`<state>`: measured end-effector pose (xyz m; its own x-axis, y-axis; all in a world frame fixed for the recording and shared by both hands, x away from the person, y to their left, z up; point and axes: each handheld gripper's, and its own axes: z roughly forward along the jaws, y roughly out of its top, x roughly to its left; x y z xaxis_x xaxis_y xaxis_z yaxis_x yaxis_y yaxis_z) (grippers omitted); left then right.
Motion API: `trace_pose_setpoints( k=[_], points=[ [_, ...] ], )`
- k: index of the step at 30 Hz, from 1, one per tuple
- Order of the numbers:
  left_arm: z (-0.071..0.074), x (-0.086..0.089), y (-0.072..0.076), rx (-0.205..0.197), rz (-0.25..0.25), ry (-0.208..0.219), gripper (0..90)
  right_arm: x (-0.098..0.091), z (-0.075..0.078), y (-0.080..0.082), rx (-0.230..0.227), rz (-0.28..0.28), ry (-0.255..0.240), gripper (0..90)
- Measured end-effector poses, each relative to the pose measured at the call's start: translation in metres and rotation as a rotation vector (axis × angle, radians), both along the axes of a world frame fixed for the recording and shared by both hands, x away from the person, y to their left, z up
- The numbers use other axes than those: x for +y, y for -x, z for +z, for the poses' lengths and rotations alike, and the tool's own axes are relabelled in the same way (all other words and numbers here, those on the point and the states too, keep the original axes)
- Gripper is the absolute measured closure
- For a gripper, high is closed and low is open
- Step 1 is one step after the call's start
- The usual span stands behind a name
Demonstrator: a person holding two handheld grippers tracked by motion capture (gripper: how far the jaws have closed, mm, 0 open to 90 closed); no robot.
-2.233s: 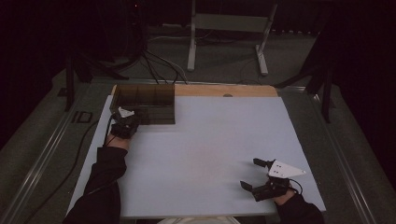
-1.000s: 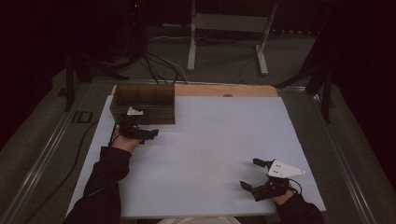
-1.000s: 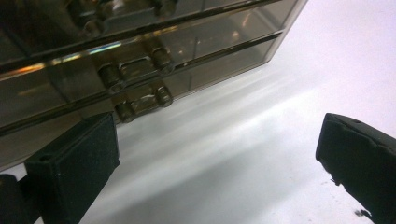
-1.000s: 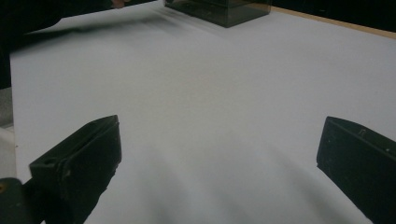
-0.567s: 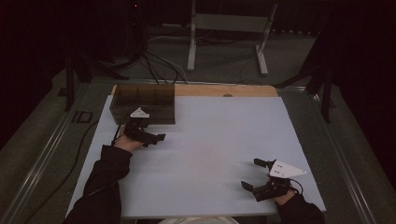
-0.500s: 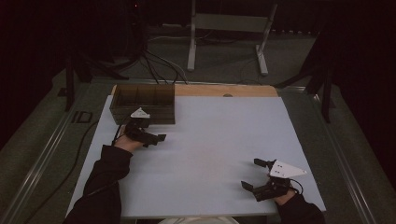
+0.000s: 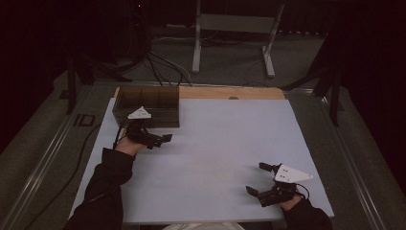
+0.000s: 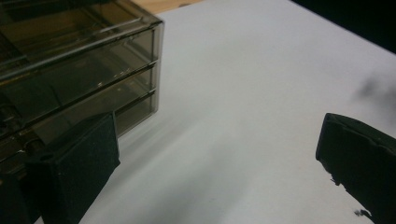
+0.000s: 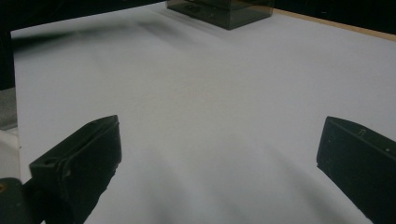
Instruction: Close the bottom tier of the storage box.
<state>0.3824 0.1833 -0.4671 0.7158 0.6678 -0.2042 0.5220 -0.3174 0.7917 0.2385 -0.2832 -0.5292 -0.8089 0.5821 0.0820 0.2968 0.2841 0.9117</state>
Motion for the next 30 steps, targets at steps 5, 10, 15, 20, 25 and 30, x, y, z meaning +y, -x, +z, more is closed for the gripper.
trace_pose_setpoints(
  k=[5, 10, 15, 20, 25, 30],
  points=[
    [0.003, 0.002, 0.004, 0.000, 0.010, 0.019, 0.8, -0.001, 0.000, -0.001, 0.001, -0.009, 0.002, 0.0],
    [0.007, 0.006, 0.008, -0.013, 0.051, 0.033, 0.8, -0.001, 0.000, -0.001, -0.004, -0.014, -0.001, 0.0],
    [0.009, 0.010, 0.016, -0.035, 0.074, 0.020, 0.8, -0.001, 0.000, -0.001, -0.002, -0.011, -0.004, 0.0],
    [0.010, 0.015, 0.025, -0.045, 0.077, 0.022, 0.8, -0.002, 0.000, -0.001, 0.000, -0.013, -0.004, 0.0],
    [0.011, 0.020, 0.035, -0.058, 0.084, 0.013, 0.8, -0.001, 0.000, -0.001, 0.002, -0.014, -0.005, 0.0],
    [0.007, 0.022, 0.044, -0.051, 0.079, 0.004, 0.8, -0.001, 0.000, -0.002, 0.002, -0.015, -0.005, 0.0]
  ],
)
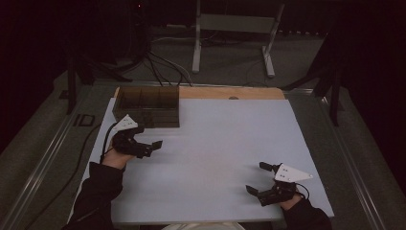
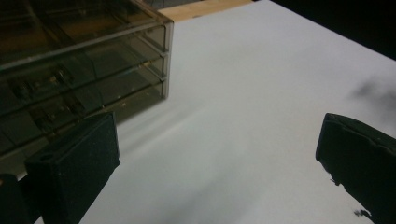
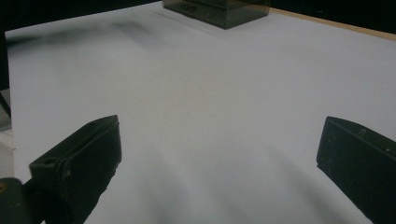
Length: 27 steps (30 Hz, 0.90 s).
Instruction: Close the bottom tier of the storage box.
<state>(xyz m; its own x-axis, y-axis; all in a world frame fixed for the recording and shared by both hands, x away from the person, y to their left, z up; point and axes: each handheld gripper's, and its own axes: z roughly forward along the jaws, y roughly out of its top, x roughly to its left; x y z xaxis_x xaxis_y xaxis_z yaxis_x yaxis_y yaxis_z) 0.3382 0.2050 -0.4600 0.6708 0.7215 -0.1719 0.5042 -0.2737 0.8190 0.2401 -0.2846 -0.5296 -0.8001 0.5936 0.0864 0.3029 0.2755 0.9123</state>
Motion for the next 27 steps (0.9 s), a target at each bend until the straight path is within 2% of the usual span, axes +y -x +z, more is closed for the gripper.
trace_pose_setpoints(
  k=[6, 10, 14, 17, 21, 24, 26, 27],
  points=[
    [-0.013, 0.003, 0.009, 0.016, 0.001, 0.004, 0.8, 0.000, 0.000, 0.000, 0.001, 0.000, 0.001, 0.0],
    [-0.021, 0.004, 0.015, 0.025, -0.023, 0.001, 0.8, 0.000, 0.000, 0.000, -0.001, 0.001, 0.001, 0.0],
    [-0.029, 0.004, 0.021, 0.060, -0.030, -0.016, 0.8, 0.000, 0.000, 0.000, -0.001, 0.001, 0.002, 0.0],
    [-0.034, 0.005, 0.025, 0.070, -0.031, -0.020, 0.8, 0.000, 0.000, 0.000, -0.001, 0.003, 0.002, 0.0],
    [-0.038, 0.006, 0.031, 0.075, -0.035, -0.025, 0.8, 0.000, 0.000, 0.001, -0.002, 0.003, 0.002, 0.0],
    [-0.043, 0.006, 0.040, 0.068, -0.051, -0.028, 0.8, 0.000, 0.000, 0.001, -0.002, 0.004, 0.004, 0.0],
    [-0.047, 0.006, 0.044, 0.086, -0.063, -0.033, 0.8, 0.001, 0.000, 0.001, 0.000, 0.004, 0.005, 0.0],
    [-0.049, 0.006, 0.046, 0.081, -0.070, -0.030, 0.8, 0.000, 0.000, 0.001, -0.001, 0.004, 0.005, 0.0]
  ],
)
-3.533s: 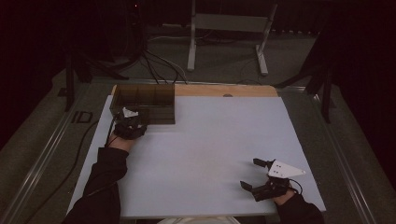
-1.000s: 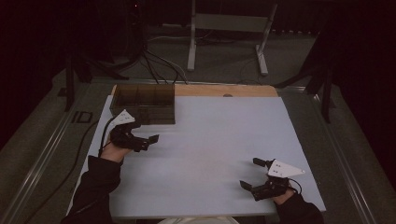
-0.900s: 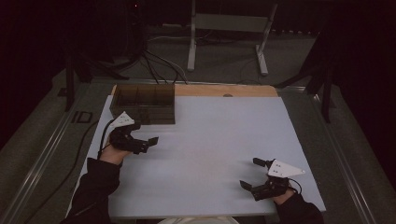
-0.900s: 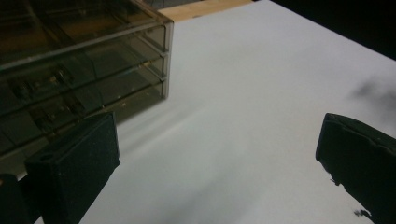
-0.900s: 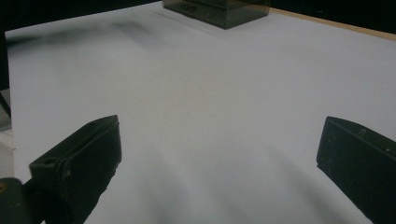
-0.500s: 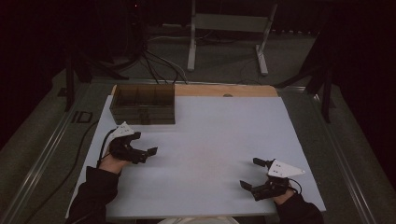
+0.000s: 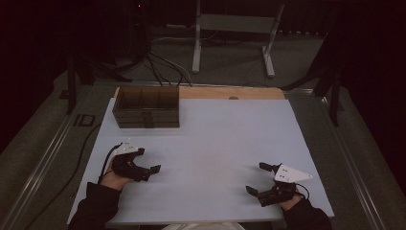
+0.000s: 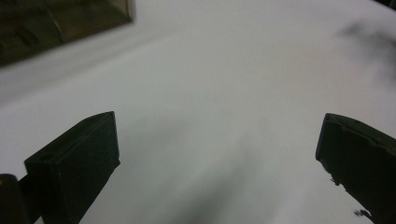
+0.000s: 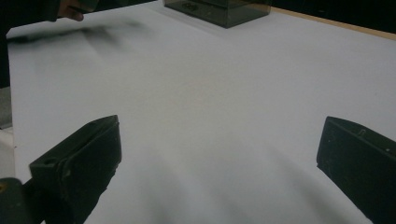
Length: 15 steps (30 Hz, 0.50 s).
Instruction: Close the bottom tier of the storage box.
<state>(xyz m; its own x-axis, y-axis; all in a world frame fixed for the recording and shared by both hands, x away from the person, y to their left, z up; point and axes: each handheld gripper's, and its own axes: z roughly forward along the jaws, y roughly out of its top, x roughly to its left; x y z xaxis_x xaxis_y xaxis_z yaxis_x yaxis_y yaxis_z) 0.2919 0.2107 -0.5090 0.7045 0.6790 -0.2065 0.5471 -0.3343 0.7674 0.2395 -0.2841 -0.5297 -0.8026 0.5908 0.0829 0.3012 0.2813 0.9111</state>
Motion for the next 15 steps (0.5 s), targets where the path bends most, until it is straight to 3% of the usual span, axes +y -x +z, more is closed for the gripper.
trace_pose_setpoints(
  k=[9, 15],
  points=[
    [-0.008, 0.001, 0.014, 0.006, -0.040, -0.019, 0.9, 0.000, 0.000, 0.000, 0.001, 0.000, 0.007, 0.0],
    [-0.014, 0.004, 0.022, 0.036, -0.035, -0.050, 0.8, 0.000, 0.000, 0.001, 0.001, 0.000, 0.005, 0.0]
  ],
)
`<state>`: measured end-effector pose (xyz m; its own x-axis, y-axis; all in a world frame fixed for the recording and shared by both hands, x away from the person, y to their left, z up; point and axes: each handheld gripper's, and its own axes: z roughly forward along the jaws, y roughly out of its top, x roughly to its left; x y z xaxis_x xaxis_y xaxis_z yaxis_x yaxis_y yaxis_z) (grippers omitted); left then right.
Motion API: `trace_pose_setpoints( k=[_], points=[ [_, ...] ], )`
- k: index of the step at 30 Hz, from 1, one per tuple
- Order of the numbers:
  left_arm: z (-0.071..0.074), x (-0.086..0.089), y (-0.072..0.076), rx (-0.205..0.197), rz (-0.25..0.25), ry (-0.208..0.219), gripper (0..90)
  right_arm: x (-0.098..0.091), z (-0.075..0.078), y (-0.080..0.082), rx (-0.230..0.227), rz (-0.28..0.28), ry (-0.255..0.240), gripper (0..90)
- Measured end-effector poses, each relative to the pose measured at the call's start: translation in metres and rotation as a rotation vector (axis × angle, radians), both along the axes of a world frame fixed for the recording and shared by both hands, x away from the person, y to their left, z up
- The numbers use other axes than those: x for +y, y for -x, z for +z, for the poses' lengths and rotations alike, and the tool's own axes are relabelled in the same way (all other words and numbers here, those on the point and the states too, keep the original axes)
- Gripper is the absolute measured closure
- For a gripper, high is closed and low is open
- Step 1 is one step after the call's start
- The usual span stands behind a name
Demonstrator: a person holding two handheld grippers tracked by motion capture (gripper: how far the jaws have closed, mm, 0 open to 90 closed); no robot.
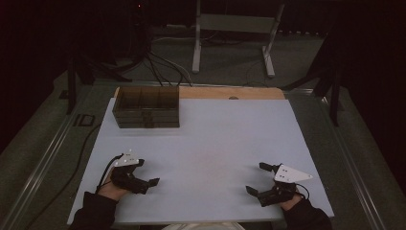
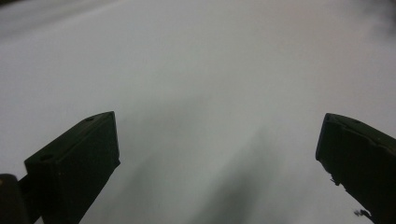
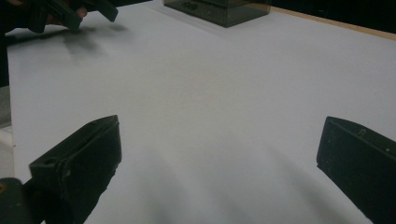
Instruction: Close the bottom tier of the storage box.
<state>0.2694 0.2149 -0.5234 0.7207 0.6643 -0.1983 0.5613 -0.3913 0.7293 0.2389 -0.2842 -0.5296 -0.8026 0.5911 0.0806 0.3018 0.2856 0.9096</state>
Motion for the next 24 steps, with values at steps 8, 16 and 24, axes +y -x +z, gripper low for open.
trace_pose_setpoints(
  k=[8, 16, 24],
  points=[
    [-0.002, 0.011, 0.013, -0.015, 0.037, 0.018, 0.9, 0.000, 0.000, 0.000, 0.001, 0.003, 0.001, 0.0],
    [-0.006, 0.012, 0.019, -0.003, 0.031, 0.007, 0.9, -0.001, 0.000, -0.001, 0.001, -0.001, 0.000, 0.0],
    [-0.005, 0.011, 0.019, -0.002, 0.026, 0.014, 0.9, 0.000, -0.001, -0.001, 0.002, -0.003, 0.001, 0.0]
  ],
)
